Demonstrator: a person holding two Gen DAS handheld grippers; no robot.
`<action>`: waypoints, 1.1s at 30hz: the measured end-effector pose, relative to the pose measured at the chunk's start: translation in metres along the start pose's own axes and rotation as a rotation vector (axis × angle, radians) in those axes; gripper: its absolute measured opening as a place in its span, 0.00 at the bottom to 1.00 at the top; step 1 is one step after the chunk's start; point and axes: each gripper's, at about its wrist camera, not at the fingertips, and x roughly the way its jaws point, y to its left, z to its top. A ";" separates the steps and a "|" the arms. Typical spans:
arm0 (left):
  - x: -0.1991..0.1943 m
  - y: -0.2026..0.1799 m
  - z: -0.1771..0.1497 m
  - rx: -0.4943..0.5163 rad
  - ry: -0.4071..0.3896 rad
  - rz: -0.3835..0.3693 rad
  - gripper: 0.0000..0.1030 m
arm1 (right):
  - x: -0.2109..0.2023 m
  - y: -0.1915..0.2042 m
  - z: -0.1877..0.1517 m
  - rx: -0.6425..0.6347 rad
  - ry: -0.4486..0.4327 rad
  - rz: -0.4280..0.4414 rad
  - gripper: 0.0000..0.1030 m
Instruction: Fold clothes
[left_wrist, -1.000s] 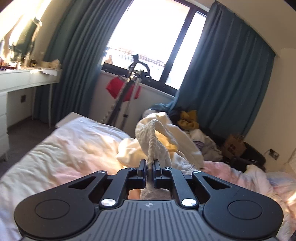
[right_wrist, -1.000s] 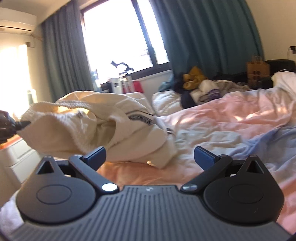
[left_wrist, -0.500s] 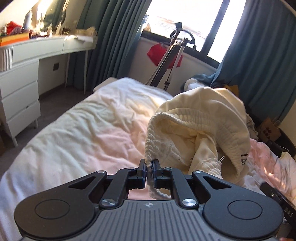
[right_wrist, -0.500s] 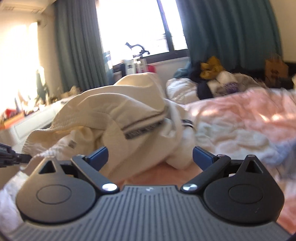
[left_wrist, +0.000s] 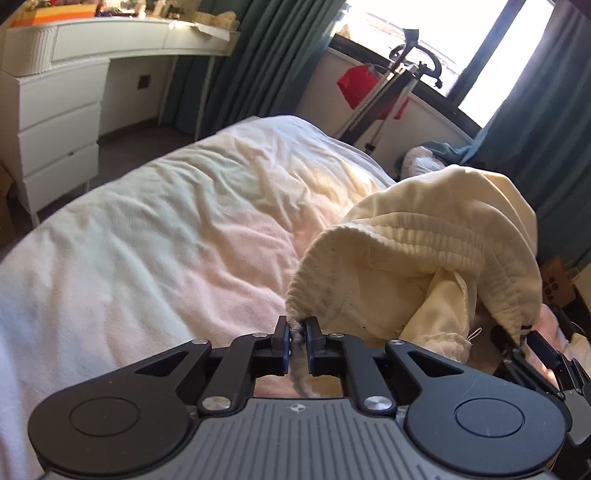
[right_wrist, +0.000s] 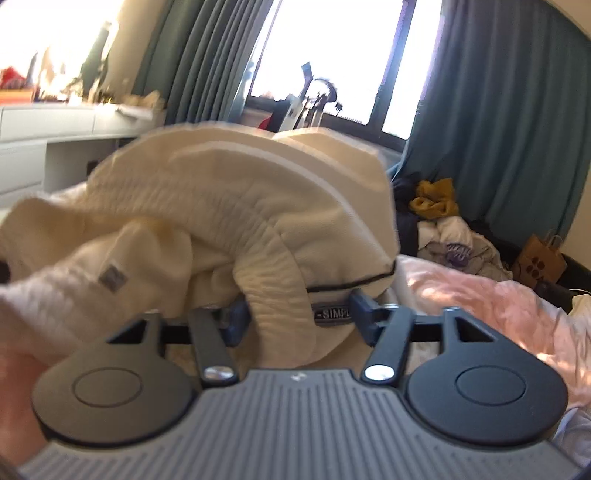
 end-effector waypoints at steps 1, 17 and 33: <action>-0.001 -0.001 0.000 0.012 0.003 -0.011 0.09 | -0.006 -0.003 0.002 0.001 -0.008 -0.007 0.19; -0.039 -0.085 -0.086 0.552 0.083 -0.153 0.36 | -0.110 -0.141 0.008 0.219 -0.022 -0.128 0.08; -0.035 -0.152 -0.195 1.096 -0.030 -0.017 0.41 | -0.089 -0.215 -0.116 0.782 0.381 -0.155 0.10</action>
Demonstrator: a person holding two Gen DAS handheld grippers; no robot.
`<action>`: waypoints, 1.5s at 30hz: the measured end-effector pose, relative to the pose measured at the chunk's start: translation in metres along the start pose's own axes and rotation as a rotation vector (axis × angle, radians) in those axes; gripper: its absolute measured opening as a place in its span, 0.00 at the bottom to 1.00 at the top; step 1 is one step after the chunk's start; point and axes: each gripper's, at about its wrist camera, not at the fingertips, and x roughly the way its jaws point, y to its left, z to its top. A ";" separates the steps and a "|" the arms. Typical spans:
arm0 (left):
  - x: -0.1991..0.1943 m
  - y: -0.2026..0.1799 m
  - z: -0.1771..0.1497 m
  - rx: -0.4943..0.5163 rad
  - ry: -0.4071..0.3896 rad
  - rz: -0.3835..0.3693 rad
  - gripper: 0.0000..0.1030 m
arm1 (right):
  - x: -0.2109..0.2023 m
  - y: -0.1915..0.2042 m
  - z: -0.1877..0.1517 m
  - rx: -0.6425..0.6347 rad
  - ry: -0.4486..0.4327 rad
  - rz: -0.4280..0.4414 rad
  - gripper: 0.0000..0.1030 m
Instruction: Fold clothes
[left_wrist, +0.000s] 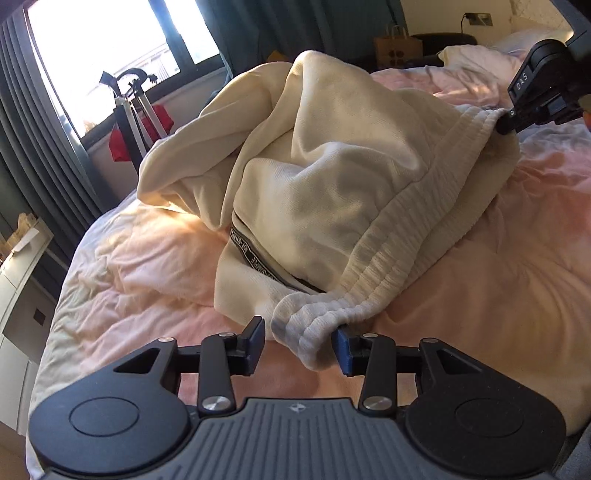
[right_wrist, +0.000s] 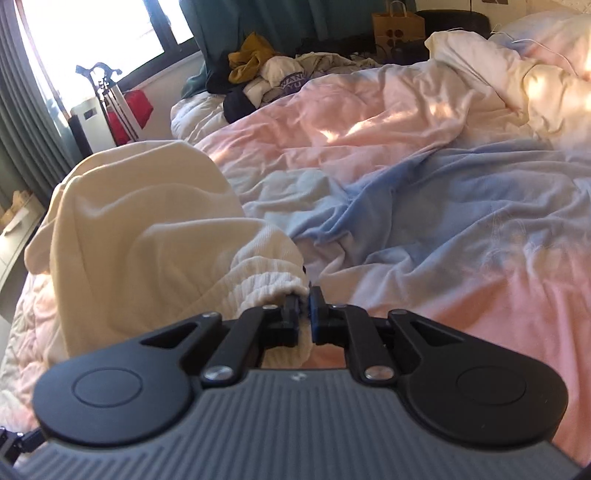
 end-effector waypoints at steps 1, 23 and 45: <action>0.000 -0.002 0.000 0.019 -0.007 0.009 0.42 | 0.001 -0.001 -0.001 0.006 0.000 0.000 0.10; 0.040 -0.007 0.009 0.078 -0.116 0.042 0.50 | 0.028 0.005 -0.008 0.027 -0.034 -0.031 0.24; -0.008 0.200 0.059 -0.750 -0.257 -0.001 0.08 | -0.034 0.053 -0.029 -0.081 -0.065 0.277 0.13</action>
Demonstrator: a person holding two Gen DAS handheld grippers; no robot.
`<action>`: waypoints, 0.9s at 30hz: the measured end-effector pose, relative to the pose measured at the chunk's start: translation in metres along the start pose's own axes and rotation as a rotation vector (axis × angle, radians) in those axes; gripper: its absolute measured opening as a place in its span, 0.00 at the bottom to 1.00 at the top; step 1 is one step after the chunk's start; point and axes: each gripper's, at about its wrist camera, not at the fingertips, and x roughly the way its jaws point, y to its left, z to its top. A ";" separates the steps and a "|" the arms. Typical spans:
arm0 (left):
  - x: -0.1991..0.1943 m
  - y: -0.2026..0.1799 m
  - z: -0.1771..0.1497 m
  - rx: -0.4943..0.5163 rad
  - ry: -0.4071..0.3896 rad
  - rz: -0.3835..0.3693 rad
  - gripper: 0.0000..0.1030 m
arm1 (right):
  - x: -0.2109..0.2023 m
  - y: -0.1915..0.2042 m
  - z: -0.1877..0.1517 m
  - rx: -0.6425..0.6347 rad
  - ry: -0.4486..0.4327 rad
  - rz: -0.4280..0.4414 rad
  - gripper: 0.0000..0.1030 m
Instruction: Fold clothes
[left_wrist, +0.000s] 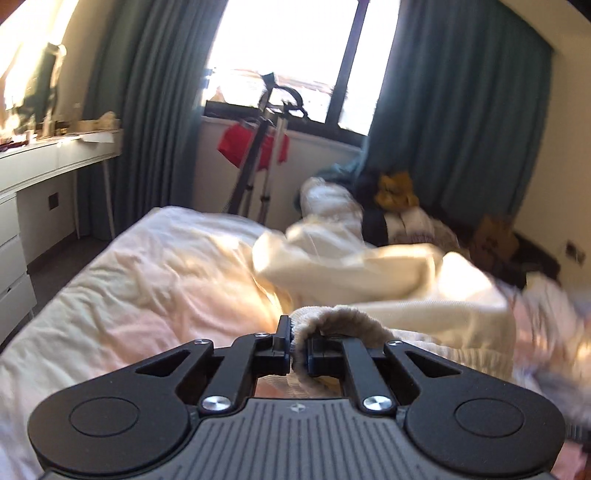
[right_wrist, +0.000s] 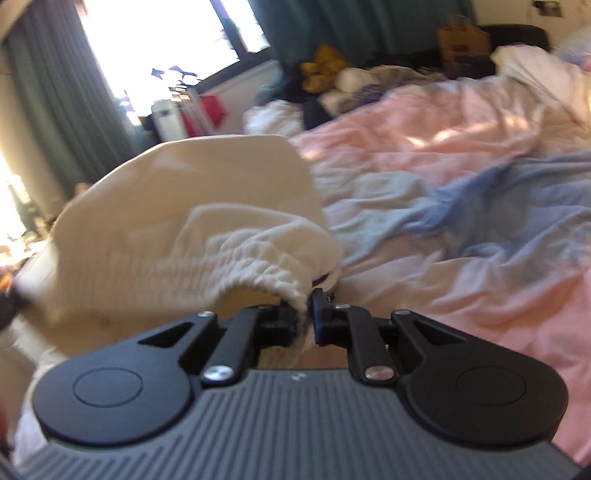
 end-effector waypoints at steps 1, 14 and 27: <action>0.000 0.006 0.015 -0.008 -0.017 0.006 0.08 | -0.007 0.010 -0.002 -0.004 -0.012 0.038 0.12; 0.046 0.134 0.119 0.010 -0.080 0.263 0.07 | -0.009 0.198 -0.068 -0.185 0.110 0.559 0.13; 0.100 0.263 0.049 -0.114 0.081 0.283 0.18 | 0.065 0.261 -0.117 -0.350 0.301 0.663 0.15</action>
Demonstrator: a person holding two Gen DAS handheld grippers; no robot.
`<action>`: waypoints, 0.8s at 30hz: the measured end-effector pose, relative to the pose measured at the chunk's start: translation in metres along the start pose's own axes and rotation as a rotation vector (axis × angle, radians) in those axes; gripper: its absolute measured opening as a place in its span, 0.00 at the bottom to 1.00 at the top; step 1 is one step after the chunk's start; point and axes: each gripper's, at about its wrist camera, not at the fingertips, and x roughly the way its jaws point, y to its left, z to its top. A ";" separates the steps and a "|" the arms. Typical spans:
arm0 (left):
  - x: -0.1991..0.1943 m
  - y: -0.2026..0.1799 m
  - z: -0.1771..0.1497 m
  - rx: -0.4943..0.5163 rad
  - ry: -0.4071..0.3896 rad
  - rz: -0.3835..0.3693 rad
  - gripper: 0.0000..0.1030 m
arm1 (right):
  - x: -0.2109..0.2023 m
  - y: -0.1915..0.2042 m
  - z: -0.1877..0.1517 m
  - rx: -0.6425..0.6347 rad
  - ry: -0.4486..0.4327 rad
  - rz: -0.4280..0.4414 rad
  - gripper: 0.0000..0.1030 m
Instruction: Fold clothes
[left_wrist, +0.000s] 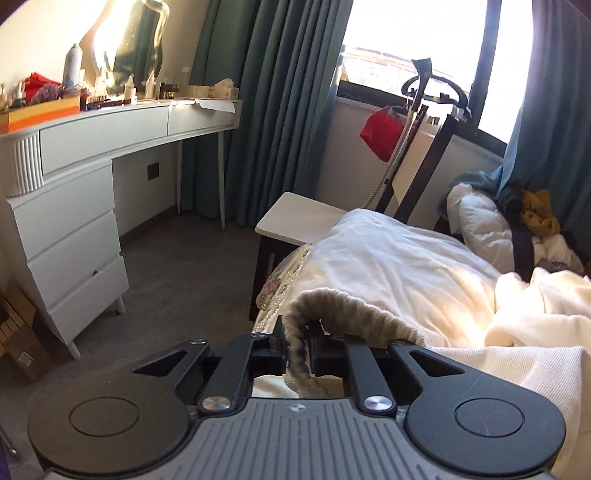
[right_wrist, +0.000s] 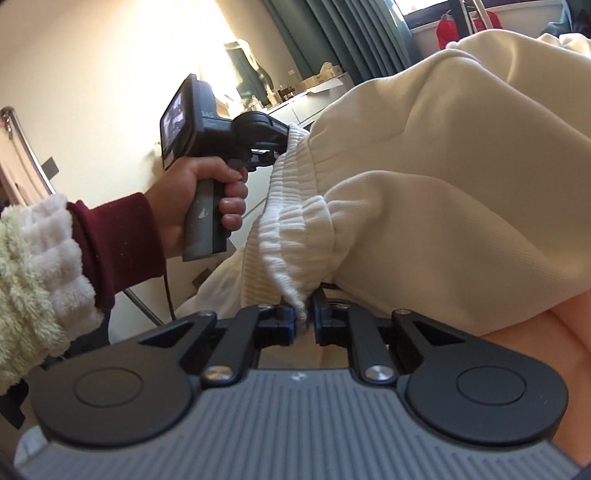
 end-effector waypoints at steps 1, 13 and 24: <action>-0.002 0.002 -0.001 -0.002 0.003 0.002 0.19 | 0.000 -0.004 0.004 -0.009 0.004 -0.003 0.16; -0.119 0.032 -0.048 -0.021 -0.032 0.097 0.62 | -0.033 0.001 0.007 -0.011 -0.055 -0.057 0.82; -0.231 -0.069 -0.080 0.149 -0.108 -0.103 0.65 | -0.141 -0.019 0.022 0.016 -0.203 -0.285 0.82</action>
